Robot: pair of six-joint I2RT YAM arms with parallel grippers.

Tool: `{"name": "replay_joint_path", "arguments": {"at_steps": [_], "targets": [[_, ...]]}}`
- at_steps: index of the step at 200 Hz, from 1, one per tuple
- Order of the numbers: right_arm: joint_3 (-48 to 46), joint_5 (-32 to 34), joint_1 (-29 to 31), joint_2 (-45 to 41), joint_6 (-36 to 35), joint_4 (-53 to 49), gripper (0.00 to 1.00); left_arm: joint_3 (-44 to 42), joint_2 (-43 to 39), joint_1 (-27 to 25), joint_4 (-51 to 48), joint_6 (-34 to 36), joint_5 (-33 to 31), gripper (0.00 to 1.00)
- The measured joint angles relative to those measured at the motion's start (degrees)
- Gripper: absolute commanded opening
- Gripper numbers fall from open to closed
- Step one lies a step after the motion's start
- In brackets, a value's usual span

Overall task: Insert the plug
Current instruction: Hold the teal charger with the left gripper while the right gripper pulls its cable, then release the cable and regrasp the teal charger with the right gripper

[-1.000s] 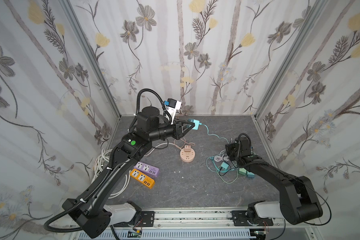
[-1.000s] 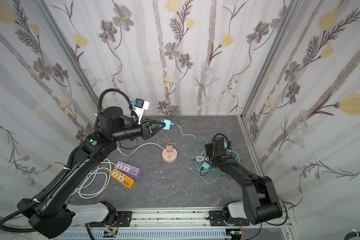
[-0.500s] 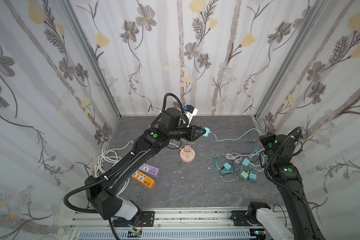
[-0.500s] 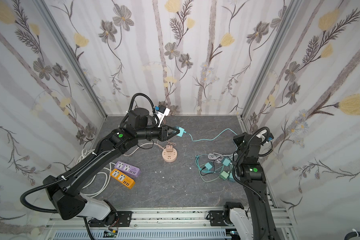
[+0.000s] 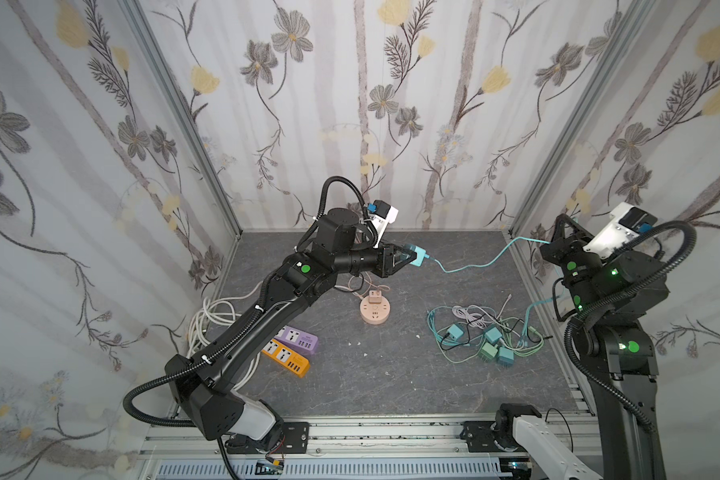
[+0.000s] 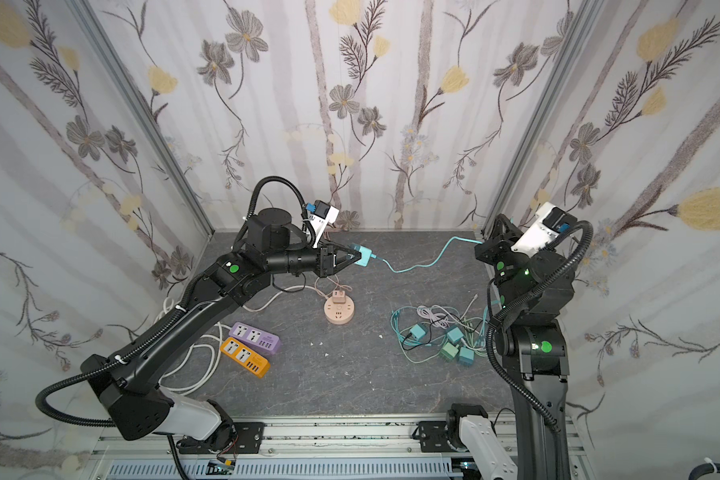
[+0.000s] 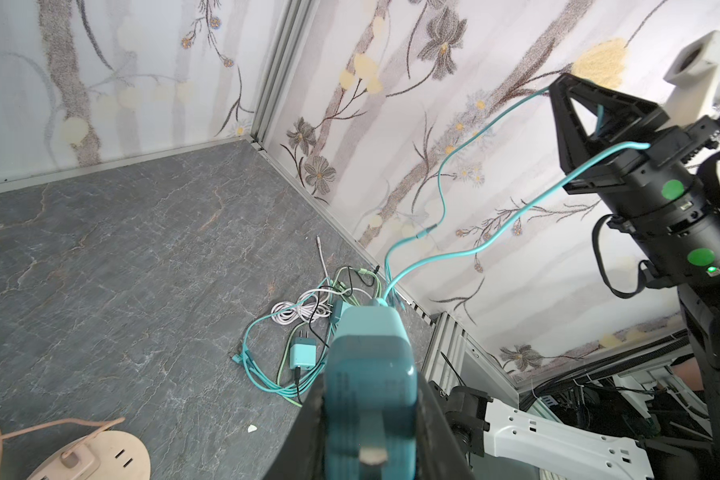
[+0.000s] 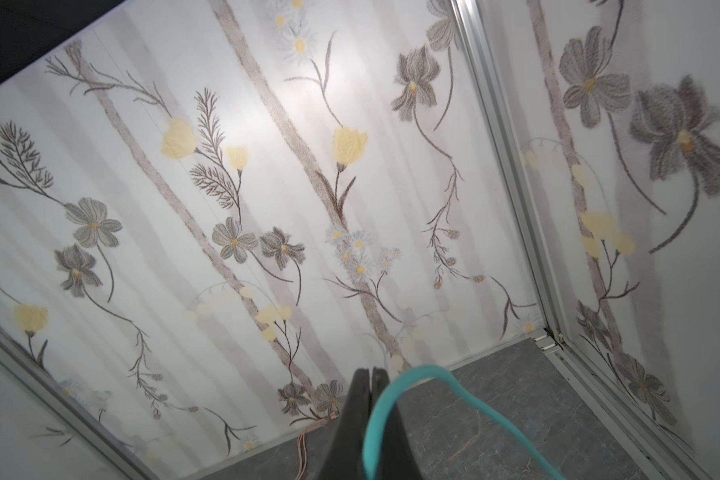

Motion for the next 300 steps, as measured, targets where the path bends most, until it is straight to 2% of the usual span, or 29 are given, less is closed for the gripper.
{"name": "replay_joint_path", "arguments": {"at_steps": [39,71,101,128,142,164,189,203,250,300], "targets": [[4.5,-6.2,0.0,9.0,-2.4,-3.6,0.0,0.0,0.4,-0.5,-1.7,-0.1,-4.4,0.0],[17.3,-9.9,0.0,18.9,-4.4,-4.0,0.0,1.8,1.1,-1.4,-3.4,-0.2,-6.2,0.0],[30.1,-14.4,0.0,29.2,-4.9,-3.1,0.0,6.6,3.3,-1.2,-2.3,-0.2,-11.3,0.0],[32.5,-18.0,0.0,37.1,-4.9,-0.8,0.0,8.2,8.4,-1.1,1.4,-0.9,-14.7,0.0],[30.6,-17.9,0.0,40.4,-5.1,-1.8,0.16,8.5,12.3,-1.0,3.0,-2.2,-15.1,0.0],[26.9,-17.7,-0.1,42.5,-5.5,-4.3,0.56,9.1,16.4,-1.0,2.0,-4.2,-16.0,0.0],[17.9,-14.6,-0.5,41.2,-6.5,-6.8,0.79,13.9,24.2,-1.0,5.9,-7.1,-16.5,0.0],[13.9,-12.1,-0.9,39.6,-6.7,-10.9,0.98,15.0,27.0,-1.0,4.6,-8.8,-16.5,0.0],[1.2,-8.4,-3.3,26.6,-4.7,-14.4,1.0,17.6,28.8,-1.0,4.3,-12.3,-15.9,0.0],[-5.5,-11.3,-11.8,25.6,-0.7,-14.4,0.99,17.3,27.8,0.2,3.5,-13.7,-16.4,0.0]]}}
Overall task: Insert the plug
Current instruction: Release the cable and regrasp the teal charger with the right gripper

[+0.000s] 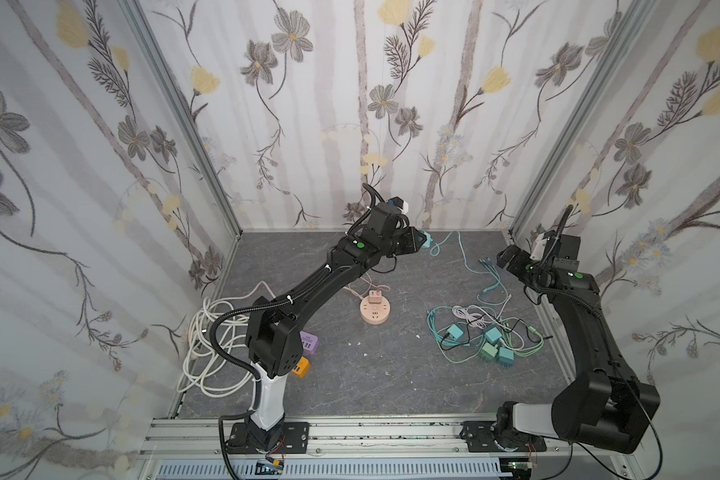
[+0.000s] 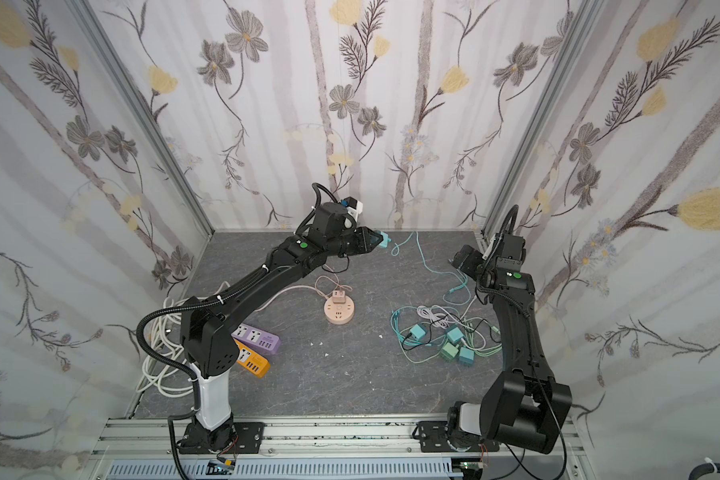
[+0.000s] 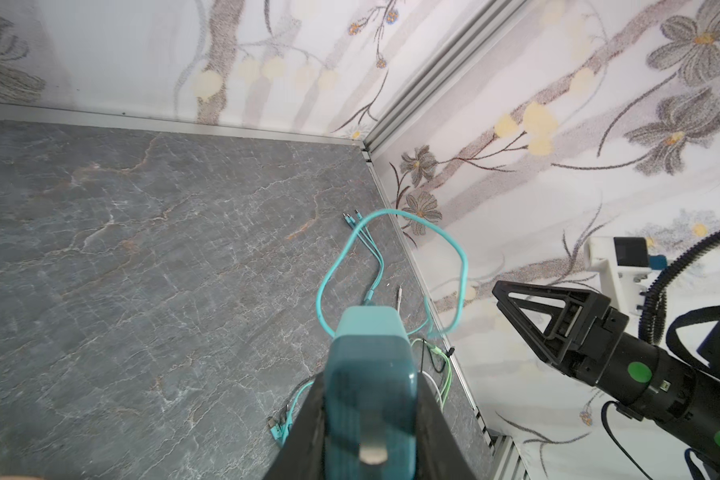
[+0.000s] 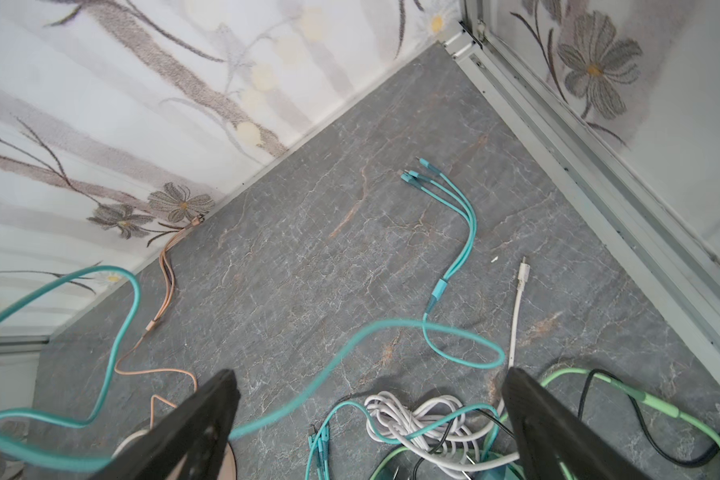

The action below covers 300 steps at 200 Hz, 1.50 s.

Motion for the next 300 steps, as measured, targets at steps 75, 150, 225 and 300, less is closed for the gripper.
{"name": "replay_joint_path", "arguments": {"at_steps": [75,150,225,300], "targets": [[-7.8,-20.1,3.8,-7.1,5.8,11.9,0.99,4.8,1.7,3.8,-1.5,-2.9,0.0,0.0],[-16.6,-34.3,17.2,-5.4,24.7,38.8,0.98,-3.1,-2.7,3.9,4.6,-11.9,11.8,0.0],[-18.6,-41.3,20.5,-2.6,34.8,54.4,0.9,-10.3,-6.1,5.3,14.5,-18.4,20.5,0.0],[-13.9,-45.9,22.4,3.8,41.0,62.1,0.85,-15.1,-9.3,5.6,19.8,-19.3,25.0,0.0]]}}
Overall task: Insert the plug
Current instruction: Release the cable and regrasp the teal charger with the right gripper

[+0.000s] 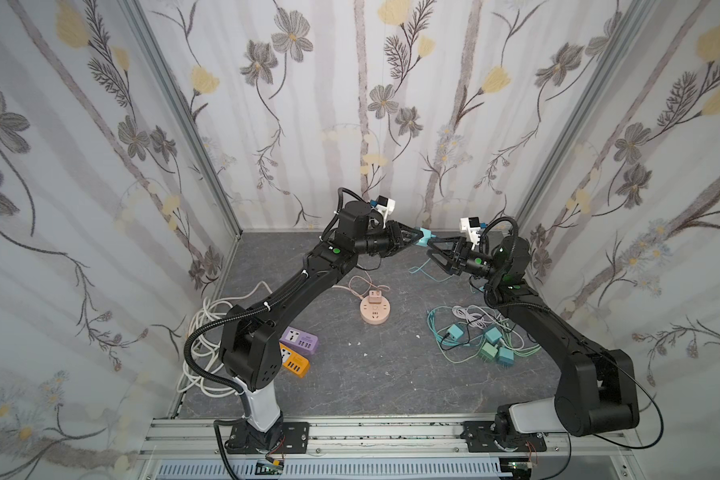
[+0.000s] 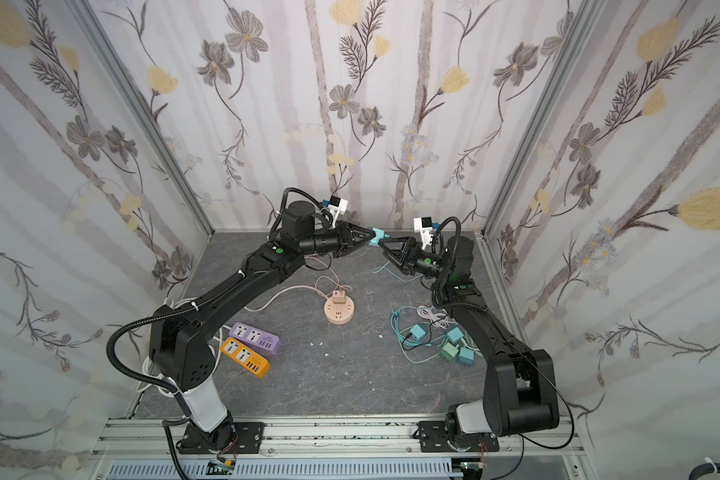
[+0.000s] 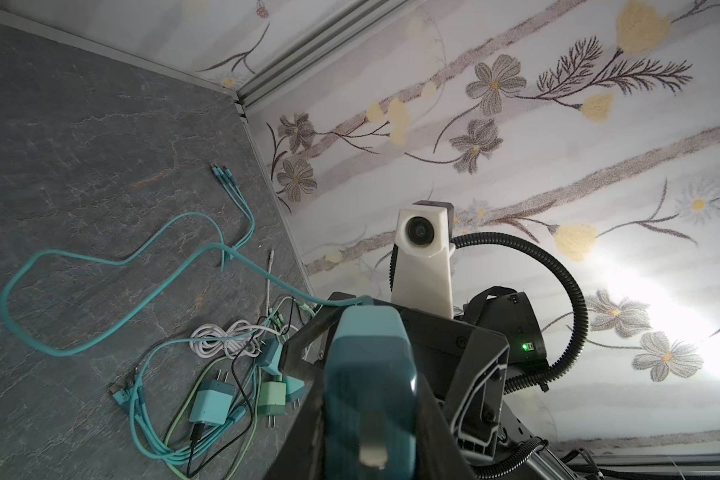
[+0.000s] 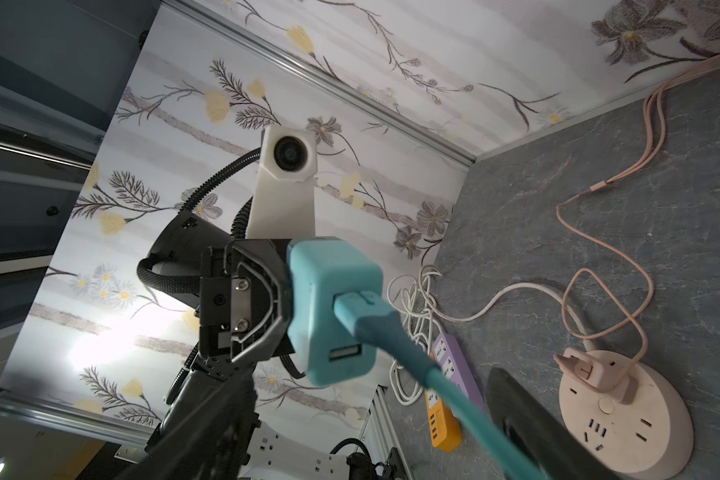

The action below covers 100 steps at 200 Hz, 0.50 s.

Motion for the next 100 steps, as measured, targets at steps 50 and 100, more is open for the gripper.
{"name": "replay_joint_path", "arguments": {"at_steps": [50,100], "targets": [[1.3,-1.5,0.0,0.3,0.2,1.1,0.73,-1.5,-1.7,0.8,0.8,1.5,3.3,0.0],[2.5,-2.8,0.4,-0.3,-0.5,2.8,0.62,-1.9,-3.1,1.4,2.1,2.6,6.6,0.0]]}}
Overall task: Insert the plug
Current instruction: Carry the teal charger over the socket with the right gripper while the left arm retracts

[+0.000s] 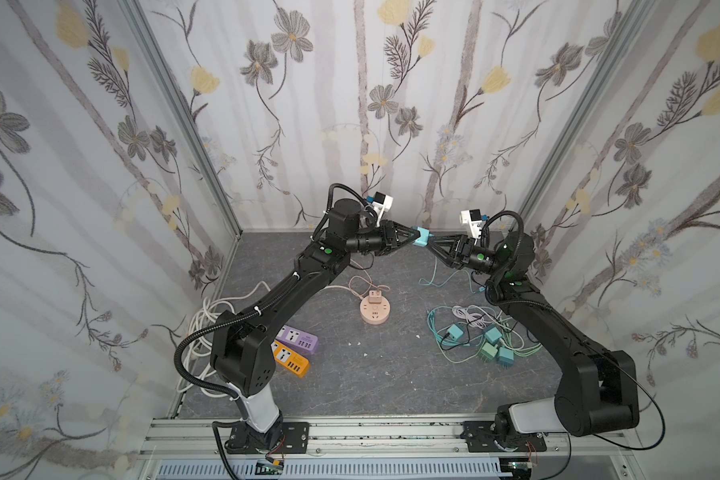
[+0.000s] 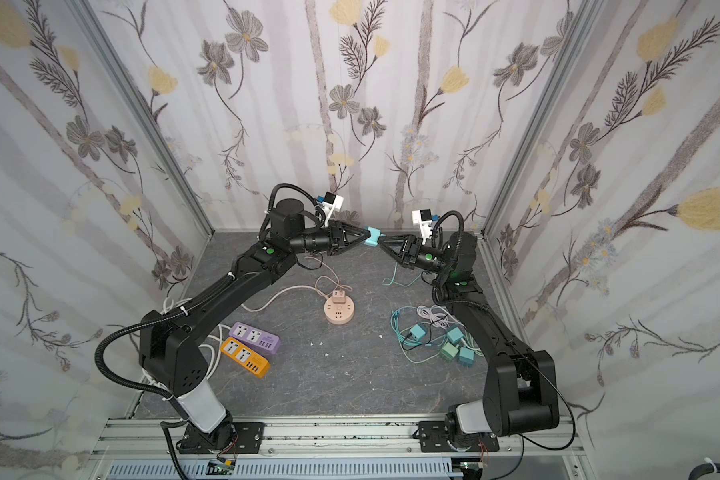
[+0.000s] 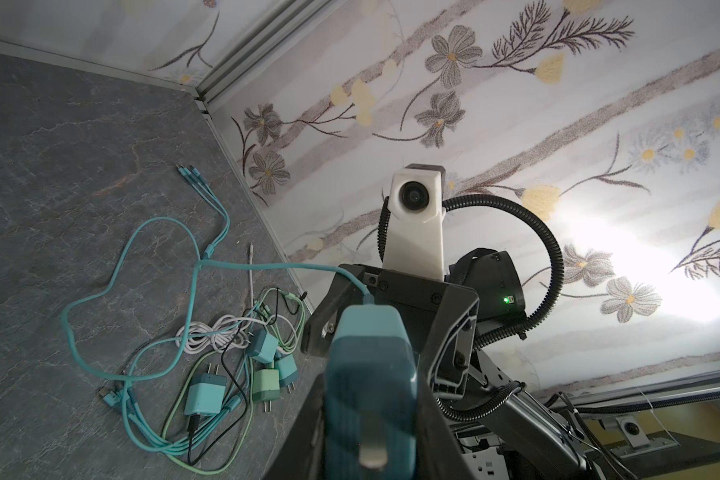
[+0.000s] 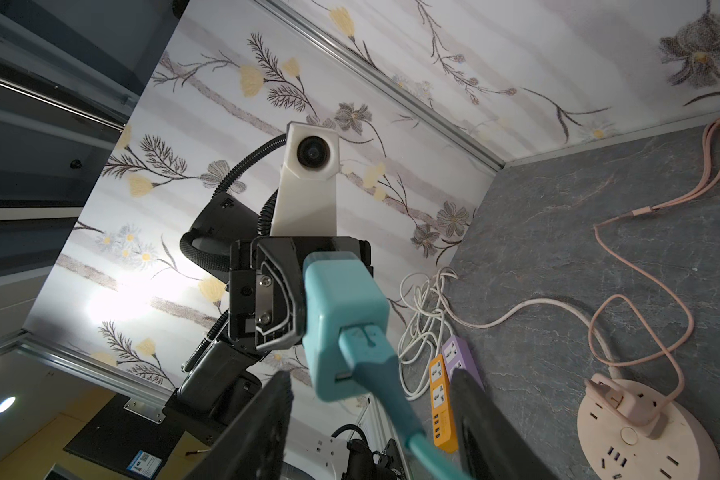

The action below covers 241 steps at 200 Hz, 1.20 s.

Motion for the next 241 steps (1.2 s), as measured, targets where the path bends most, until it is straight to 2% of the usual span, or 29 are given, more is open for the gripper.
{"name": "replay_joint_path", "arguments": {"at_steps": [33,66,118,135,150,166,188,224,241], "targets": [[1.4,-0.3,1.3,0.4,0.8,1.3,0.56,-0.9,-0.2,0.0,2.6,-1.2,1.5,0.0],[2.2,-0.5,2.3,2.7,4.5,7.7,0.4,-1.3,-0.2,0.0,4.7,-2.1,1.9,0.0],[2.3,-1.4,2.3,7.1,15.0,19.5,0.11,-2.2,-0.2,0.2,6.3,-1.7,1.0,0.0],[2.2,-1.4,2.3,7.0,15.1,19.7,0.05,-2.4,-0.4,0.2,6.6,-1.4,0.8,0.15],[2.0,-1.2,2.4,6.1,13.7,18.1,0.0,-2.4,-0.8,0.3,5.3,-0.2,0.8,0.37],[1.9,-1.0,2.7,4.5,8.6,13.6,0.0,-2.4,-1.9,0.7,1.0,2.1,-0.5,0.64],[3.9,1.6,3.2,1.4,-5.0,-0.9,0.0,-3.8,-4.9,2.3,-7.9,7.0,-6.7,0.83],[12.4,10.3,7.0,1.6,-36.9,-30.1,0.0,-11.4,-13.6,5.9,-19.4,14.6,-22.0,1.0],[13.6,13.7,7.6,4.8,-48.5,-38.7,0.0,-16.0,-18.0,7.5,-23.5,16.8,-29.3,1.0]]}}
